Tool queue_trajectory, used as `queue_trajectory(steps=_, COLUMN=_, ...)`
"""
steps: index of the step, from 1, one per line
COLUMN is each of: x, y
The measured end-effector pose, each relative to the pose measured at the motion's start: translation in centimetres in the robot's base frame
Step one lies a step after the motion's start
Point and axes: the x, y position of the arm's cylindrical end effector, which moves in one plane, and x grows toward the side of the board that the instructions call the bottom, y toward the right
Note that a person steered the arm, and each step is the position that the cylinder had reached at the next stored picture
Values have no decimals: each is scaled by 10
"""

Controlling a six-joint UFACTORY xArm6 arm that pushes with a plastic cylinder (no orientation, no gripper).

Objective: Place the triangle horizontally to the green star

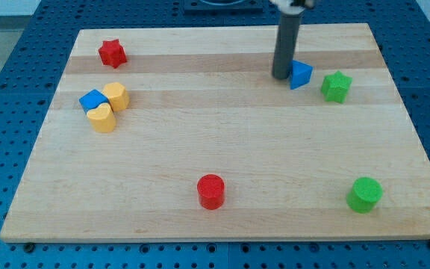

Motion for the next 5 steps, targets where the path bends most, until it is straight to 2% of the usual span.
queue_trajectory(steps=1, x=25, y=-22)
queue_trajectory(steps=2, x=2, y=-22)
queue_trajectory(steps=3, x=-62, y=-8)
queue_trajectory(steps=4, x=-49, y=28)
queue_trajectory(steps=5, x=-47, y=28)
